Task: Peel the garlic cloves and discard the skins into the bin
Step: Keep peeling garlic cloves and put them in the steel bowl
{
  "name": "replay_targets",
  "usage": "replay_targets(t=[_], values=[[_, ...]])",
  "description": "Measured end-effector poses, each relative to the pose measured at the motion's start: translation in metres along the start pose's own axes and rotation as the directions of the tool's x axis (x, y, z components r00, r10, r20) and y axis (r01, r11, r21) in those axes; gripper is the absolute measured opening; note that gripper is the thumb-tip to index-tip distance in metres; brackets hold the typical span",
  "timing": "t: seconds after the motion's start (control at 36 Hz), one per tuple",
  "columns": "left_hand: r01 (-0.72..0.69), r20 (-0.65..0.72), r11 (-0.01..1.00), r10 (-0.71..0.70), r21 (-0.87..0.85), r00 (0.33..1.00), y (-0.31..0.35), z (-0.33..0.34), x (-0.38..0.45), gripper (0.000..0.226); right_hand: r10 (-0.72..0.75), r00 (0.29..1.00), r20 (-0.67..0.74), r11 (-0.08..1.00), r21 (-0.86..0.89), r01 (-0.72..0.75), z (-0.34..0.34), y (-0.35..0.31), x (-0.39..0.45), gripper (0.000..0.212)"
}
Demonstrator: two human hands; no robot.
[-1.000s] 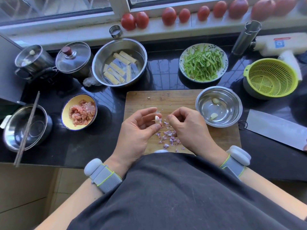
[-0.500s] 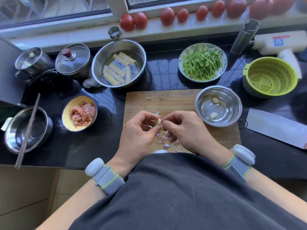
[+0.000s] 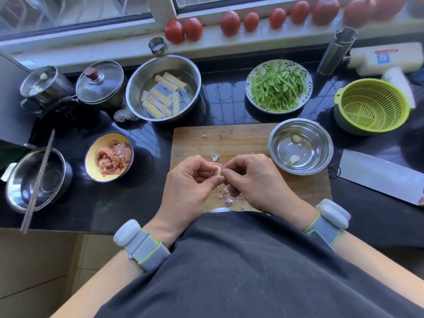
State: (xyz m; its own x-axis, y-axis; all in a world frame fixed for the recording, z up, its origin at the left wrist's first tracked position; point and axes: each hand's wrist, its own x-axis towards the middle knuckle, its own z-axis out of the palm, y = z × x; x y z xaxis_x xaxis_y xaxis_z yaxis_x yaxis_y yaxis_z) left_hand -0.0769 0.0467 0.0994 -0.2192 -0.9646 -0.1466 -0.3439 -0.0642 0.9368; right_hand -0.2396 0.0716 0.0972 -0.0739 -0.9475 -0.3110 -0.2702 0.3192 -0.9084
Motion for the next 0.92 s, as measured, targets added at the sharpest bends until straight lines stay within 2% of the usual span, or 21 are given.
replay_targets(t=[0.31, 0.39, 0.47, 0.64, 0.92], values=[[0.078, 0.027, 0.959, -0.074, -0.272, 0.997, -0.0001, 0.0037, -0.0008, 0.019, 0.024, 1.000, -0.012, 0.997, 0.072, -0.023, -0.0020, 0.0008, -0.0030, 0.013], [0.133, 0.036, 0.906, -0.129, -0.403, 0.991, 0.0007, 0.0032, -0.0004, 0.020, -0.046, 0.999, -0.026, 0.998, 0.051, 0.047, -0.0034, -0.0005, -0.0061, 0.011], [0.171, 0.064, 0.855, -0.161, -0.490, 0.985, 0.0002, 0.0024, -0.0001, 0.022, -0.212, 0.975, -0.062, 0.973, -0.106, 0.205, -0.0037, -0.0014, -0.0092, 0.009], [0.149, 0.080, 0.877, -0.127, -0.457, 0.989, 0.0000, 0.0011, -0.0005, 0.024, -0.409, 0.911, -0.061, 0.861, -0.357, 0.363, -0.0035, 0.0019, -0.0077, 0.009], [0.078, 0.075, 0.925, -0.054, -0.372, 0.996, 0.0060, -0.0009, -0.0025, 0.019, -0.487, 0.873, -0.036, 0.797, -0.427, 0.427, -0.0052, 0.0041, -0.0039, 0.010]])
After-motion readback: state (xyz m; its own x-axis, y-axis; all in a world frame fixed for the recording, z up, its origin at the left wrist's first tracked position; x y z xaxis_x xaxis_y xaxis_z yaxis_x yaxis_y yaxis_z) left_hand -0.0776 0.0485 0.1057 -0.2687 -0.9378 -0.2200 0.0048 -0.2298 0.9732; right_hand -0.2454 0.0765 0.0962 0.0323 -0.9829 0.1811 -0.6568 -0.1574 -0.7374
